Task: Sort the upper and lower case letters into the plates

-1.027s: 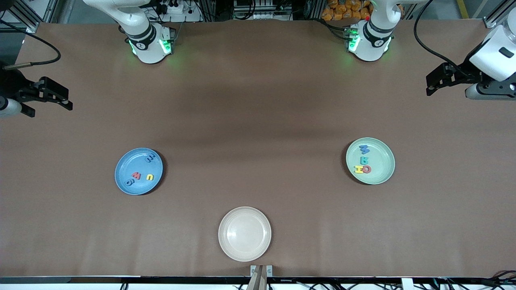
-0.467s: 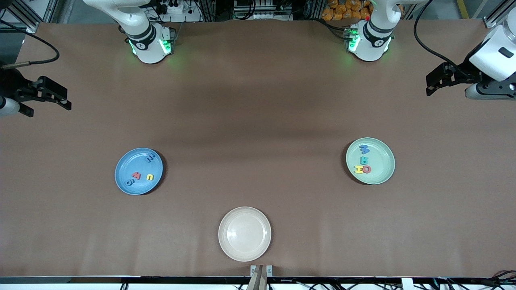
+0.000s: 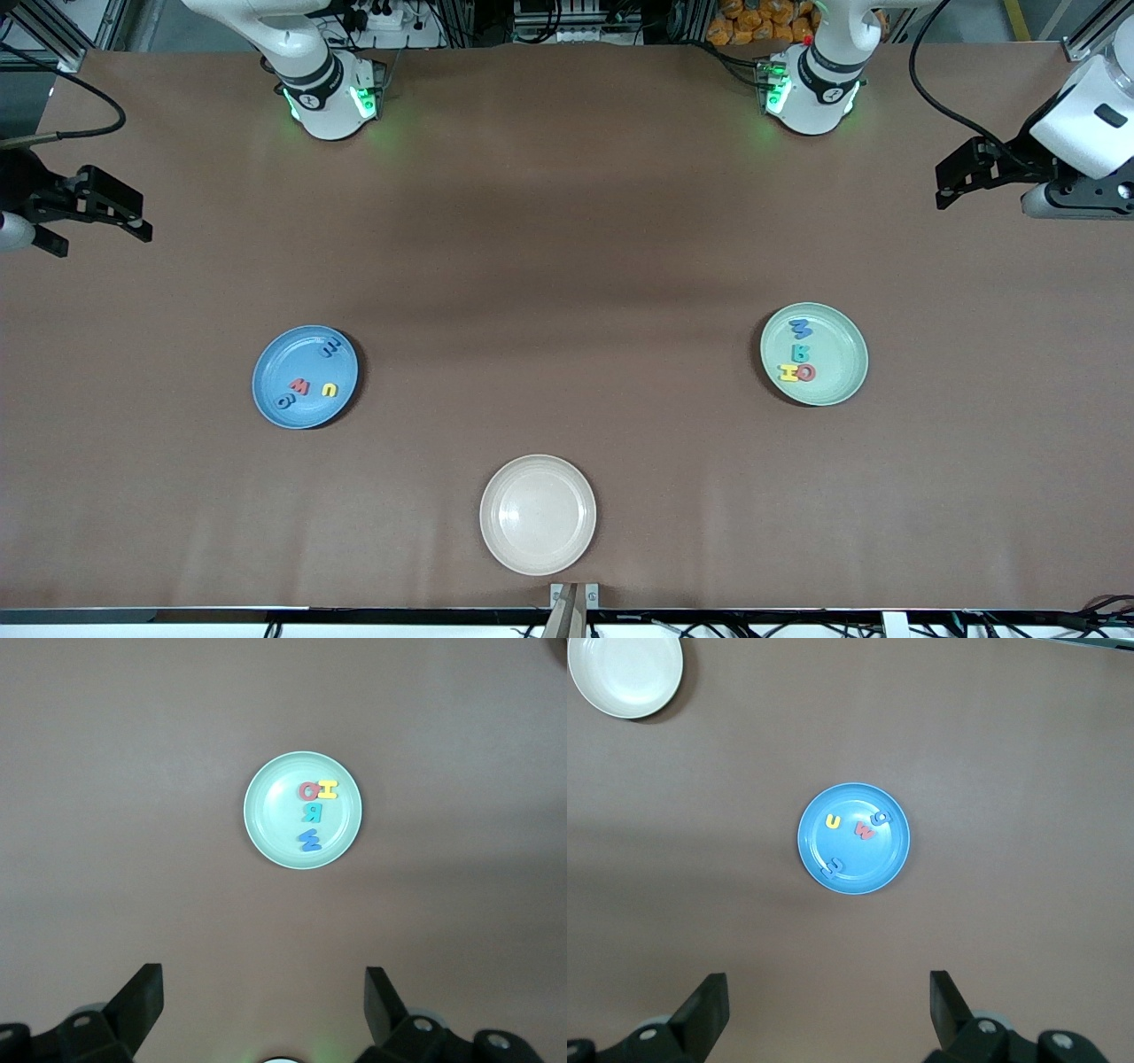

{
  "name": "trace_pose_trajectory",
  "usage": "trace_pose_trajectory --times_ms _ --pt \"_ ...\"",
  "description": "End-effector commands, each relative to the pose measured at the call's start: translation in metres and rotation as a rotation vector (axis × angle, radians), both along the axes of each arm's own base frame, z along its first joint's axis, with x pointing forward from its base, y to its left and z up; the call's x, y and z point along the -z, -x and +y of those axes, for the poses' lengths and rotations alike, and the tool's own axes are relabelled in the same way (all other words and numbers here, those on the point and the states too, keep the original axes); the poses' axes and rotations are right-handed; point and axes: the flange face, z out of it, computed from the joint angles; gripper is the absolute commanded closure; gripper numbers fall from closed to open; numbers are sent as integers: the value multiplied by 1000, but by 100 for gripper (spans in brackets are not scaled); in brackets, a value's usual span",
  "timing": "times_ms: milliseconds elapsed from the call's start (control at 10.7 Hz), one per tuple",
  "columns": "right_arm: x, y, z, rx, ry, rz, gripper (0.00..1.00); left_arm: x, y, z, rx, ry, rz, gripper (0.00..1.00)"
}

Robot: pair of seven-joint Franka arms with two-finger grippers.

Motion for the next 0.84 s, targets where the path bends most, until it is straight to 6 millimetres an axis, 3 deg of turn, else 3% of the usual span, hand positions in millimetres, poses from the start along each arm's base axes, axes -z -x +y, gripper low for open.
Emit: trace_pose_trajectory --times_ms 0,747 --pt "-3 -3 -5 -1 -1 3 0 -7 3 1 1 -12 5 0" --pt "-4 -2 -16 16 1 8 0 2 -3 4 9 -3 24 0"
